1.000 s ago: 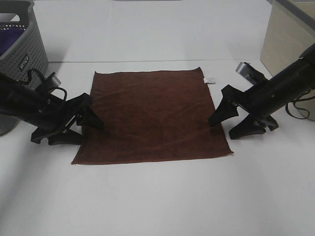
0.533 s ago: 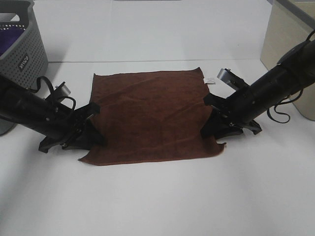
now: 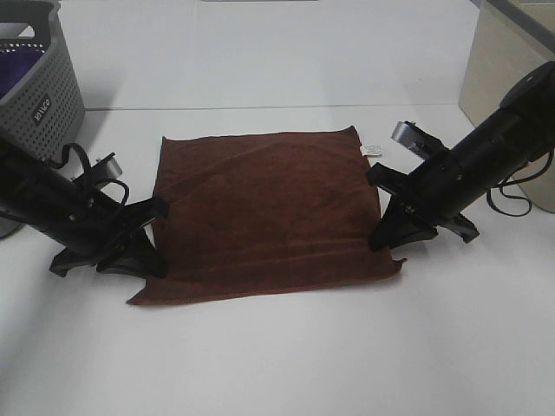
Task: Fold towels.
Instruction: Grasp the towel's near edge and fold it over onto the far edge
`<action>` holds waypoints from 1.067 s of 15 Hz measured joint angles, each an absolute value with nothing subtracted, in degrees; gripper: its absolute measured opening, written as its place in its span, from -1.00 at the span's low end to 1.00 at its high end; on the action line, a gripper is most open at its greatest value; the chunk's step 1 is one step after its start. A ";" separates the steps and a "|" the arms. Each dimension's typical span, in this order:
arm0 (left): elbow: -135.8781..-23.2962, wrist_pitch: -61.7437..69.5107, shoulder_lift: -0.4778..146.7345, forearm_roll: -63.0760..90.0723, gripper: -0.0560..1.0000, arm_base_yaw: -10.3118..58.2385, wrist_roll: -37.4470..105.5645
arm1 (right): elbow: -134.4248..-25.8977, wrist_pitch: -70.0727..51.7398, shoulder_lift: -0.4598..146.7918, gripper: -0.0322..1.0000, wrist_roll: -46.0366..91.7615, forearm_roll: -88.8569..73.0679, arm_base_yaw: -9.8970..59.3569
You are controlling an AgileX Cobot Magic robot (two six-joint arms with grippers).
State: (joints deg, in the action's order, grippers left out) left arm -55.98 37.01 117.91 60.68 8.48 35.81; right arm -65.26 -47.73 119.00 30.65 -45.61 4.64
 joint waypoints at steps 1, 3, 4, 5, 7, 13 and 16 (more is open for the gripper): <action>-54.77 37.82 116.71 58.96 -0.88 8.48 33.80 | -63.14 -48.07 117.51 -0.94 30.25 -45.55 4.70; -50.82 38.50 114.25 58.10 -0.88 8.65 32.72 | -58.04 -48.53 115.79 -0.94 29.74 -45.72 4.70; -46.58 39.13 111.50 58.04 -0.88 8.77 32.54 | -53.63 -48.70 115.62 -0.94 29.39 -45.89 4.70; -45.21 39.19 110.75 58.04 -0.88 8.94 32.54 | -52.77 -48.93 115.62 -0.94 29.39 -45.89 4.70; -45.09 39.13 110.47 57.98 -0.88 9.00 32.31 | -53.57 -48.99 115.62 -0.94 29.39 -46.75 4.70; -58.33 37.93 110.47 52.77 -0.88 9.00 24.52 | -67.44 -49.56 115.62 -0.94 30.37 -47.33 4.70; -68.81 36.55 112.13 47.73 -0.88 9.00 19.31 | -77.64 -49.39 117.69 -0.94 30.37 -47.27 4.70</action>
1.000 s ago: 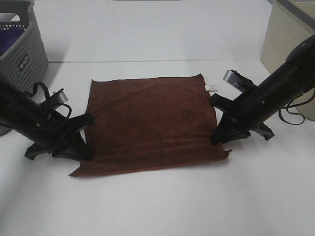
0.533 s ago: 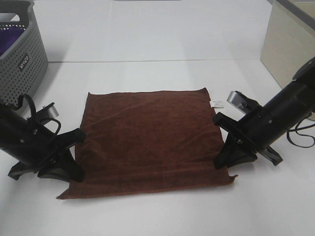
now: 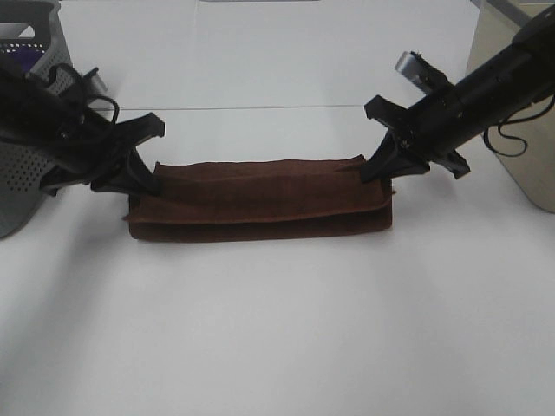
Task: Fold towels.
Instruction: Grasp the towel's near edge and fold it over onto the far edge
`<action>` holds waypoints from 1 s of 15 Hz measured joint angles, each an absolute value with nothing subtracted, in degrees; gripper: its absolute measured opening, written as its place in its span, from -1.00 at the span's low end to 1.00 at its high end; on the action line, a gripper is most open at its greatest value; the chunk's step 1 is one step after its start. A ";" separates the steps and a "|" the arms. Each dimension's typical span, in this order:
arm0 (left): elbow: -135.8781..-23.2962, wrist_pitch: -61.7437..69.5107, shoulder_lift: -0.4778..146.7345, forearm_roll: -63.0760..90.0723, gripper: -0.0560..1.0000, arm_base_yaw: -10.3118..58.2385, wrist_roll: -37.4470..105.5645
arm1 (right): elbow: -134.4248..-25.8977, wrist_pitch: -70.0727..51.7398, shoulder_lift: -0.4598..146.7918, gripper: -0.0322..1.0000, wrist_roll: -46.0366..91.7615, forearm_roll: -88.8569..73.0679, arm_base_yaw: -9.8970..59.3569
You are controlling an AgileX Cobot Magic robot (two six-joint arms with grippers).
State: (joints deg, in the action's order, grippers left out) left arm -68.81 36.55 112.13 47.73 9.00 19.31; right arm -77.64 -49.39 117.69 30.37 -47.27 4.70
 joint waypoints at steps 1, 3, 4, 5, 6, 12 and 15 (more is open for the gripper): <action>-70.65 36.55 113.04 46.64 -0.88 9.00 18.45 | -79.70 -49.39 118.60 -0.94 30.37 -47.15 4.70; -80.79 36.55 119.92 41.60 -0.88 9.00 14.78 | -90.53 -50.71 126.91 -0.94 28.76 -45.95 4.70; -83.82 36.55 122.21 40.79 -0.88 9.00 14.61 | -93.74 -50.71 129.14 -0.94 28.19 -45.66 4.70; -86.69 36.55 124.05 40.57 -0.88 9.00 14.61 | -96.20 -50.71 131.21 -0.94 27.62 -45.21 4.70; -88.98 36.55 125.71 40.45 -0.88 9.00 14.61 | -98.49 -50.71 133.16 -0.94 27.22 -44.81 4.70; -92.25 36.44 130.63 40.85 -0.71 9.00 14.55 | -100.84 -47.96 136.82 -0.75 26.24 -43.77 4.64; -92.48 36.50 130.69 43.09 0.13 9.00 14.55 | -100.84 -48.87 136.82 0.15 26.24 -46.52 4.64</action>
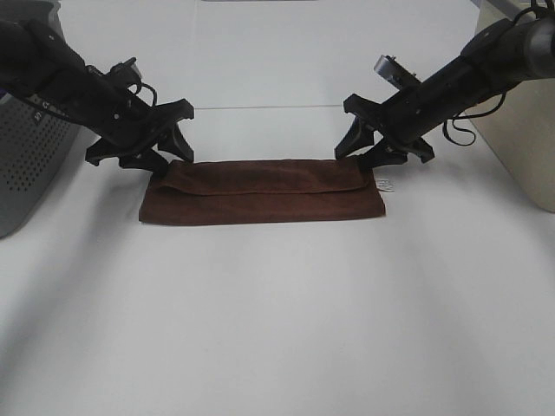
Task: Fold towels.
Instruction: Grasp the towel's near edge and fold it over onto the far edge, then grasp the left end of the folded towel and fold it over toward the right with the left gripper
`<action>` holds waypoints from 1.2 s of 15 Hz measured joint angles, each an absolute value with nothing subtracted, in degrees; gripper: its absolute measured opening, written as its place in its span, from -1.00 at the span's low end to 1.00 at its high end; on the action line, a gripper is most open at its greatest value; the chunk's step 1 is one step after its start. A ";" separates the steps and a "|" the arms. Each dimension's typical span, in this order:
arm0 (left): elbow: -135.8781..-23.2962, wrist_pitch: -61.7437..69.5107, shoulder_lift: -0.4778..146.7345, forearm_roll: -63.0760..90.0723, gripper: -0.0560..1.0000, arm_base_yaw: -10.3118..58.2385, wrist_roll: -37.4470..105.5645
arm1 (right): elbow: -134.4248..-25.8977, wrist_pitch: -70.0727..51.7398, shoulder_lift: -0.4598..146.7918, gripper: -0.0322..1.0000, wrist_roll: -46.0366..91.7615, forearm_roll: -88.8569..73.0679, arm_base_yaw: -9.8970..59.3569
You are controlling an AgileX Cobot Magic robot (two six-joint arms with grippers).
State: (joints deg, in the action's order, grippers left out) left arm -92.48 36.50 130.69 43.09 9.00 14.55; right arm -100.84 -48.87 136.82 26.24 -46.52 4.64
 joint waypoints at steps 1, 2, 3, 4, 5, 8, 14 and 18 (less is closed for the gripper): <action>-92.76 36.84 130.69 43.37 0.39 9.00 14.55 | -100.84 -50.02 136.82 0.39 26.24 -47.10 4.64; -93.62 38.79 130.52 43.14 0.56 9.00 14.55 | -100.84 -51.85 136.31 0.61 26.24 -46.52 4.64; -94.02 39.82 130.18 41.83 0.57 9.00 14.55 | -100.84 -52.43 135.39 0.64 26.13 -45.03 4.64; -94.37 40.97 129.55 40.22 0.58 8.94 14.55 | -100.84 -53.17 133.79 0.65 24.98 -42.69 4.64; -94.42 41.77 128.51 37.87 0.58 8.82 13.98 | -100.84 -53.92 132.18 0.66 23.26 -39.94 4.64; -94.54 42.46 125.48 30.37 0.58 8.37 9.45 | -101.13 -57.12 127.71 0.66 17.70 -31.05 4.64; -94.65 44.12 130.00 27.04 0.58 8.37 5.33 | -101.18 -61.13 126.62 0.66 15.76 -27.62 4.64; -94.82 44.00 132.70 29.97 0.58 8.37 5.33 | -101.18 -60.91 126.62 0.66 15.76 -27.44 4.64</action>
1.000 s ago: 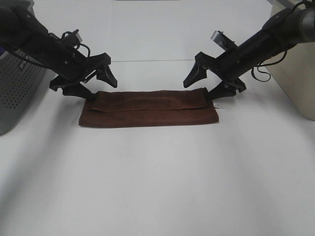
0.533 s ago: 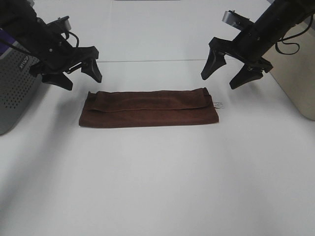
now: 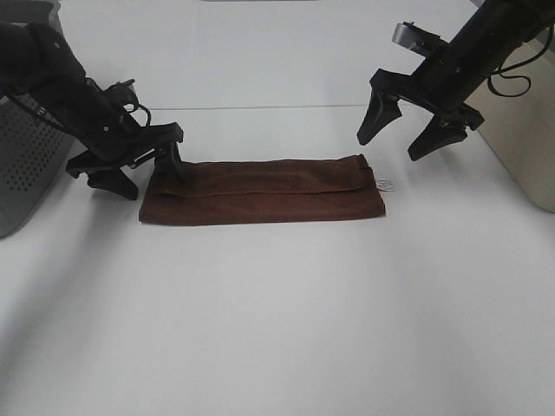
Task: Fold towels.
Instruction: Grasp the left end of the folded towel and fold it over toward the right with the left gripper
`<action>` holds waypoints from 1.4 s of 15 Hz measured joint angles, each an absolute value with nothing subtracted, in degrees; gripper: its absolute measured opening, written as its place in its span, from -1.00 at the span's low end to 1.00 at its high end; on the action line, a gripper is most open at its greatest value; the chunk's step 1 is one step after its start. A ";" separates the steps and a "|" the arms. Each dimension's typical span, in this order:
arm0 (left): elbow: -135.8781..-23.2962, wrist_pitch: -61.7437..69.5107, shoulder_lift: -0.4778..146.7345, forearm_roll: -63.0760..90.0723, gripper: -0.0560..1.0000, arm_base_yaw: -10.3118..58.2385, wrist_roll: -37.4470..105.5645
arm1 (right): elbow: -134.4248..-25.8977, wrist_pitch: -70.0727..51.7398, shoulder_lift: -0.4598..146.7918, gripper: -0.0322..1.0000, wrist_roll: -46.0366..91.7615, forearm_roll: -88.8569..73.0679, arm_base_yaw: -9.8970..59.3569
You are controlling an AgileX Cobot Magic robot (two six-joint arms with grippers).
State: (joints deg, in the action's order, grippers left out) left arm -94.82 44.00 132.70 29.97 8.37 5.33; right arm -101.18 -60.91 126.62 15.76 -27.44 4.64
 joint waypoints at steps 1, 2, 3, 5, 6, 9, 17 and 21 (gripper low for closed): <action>-95.00 43.95 133.10 32.09 0.57 8.37 5.84 | -101.18 -60.91 126.62 0.66 15.76 -27.39 4.64; -95.05 43.95 133.44 34.09 0.54 8.48 7.22 | -101.18 -60.85 126.62 0.66 15.76 -27.39 4.64; -95.05 43.95 133.73 36.44 0.49 8.71 9.28 | -101.18 -60.73 126.62 0.66 15.76 -27.39 4.64; -95.05 44.00 134.24 38.27 0.31 9.05 11.40 | -101.18 -60.62 126.62 0.66 15.76 -27.39 4.64; -95.05 44.00 134.53 38.10 0.07 9.05 11.06 | -101.18 -60.62 126.62 0.66 15.76 -27.39 4.64; -95.68 46.81 134.70 33.29 -0.84 9.05 8.59 | -101.18 -60.62 126.62 0.66 15.76 -27.39 4.64; -107.26 59.70 127.37 20.86 -0.84 9.34 -5.90 | -101.18 -60.68 126.62 0.66 15.76 -27.39 4.64; -109.89 53.57 127.48 35.70 -0.84 14.73 -1.89 | -101.18 -60.91 126.62 0.66 15.76 -27.39 4.64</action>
State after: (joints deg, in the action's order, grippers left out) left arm -109.89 53.57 127.48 35.70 14.73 -1.89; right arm -101.18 -60.91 126.62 15.76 -27.39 4.64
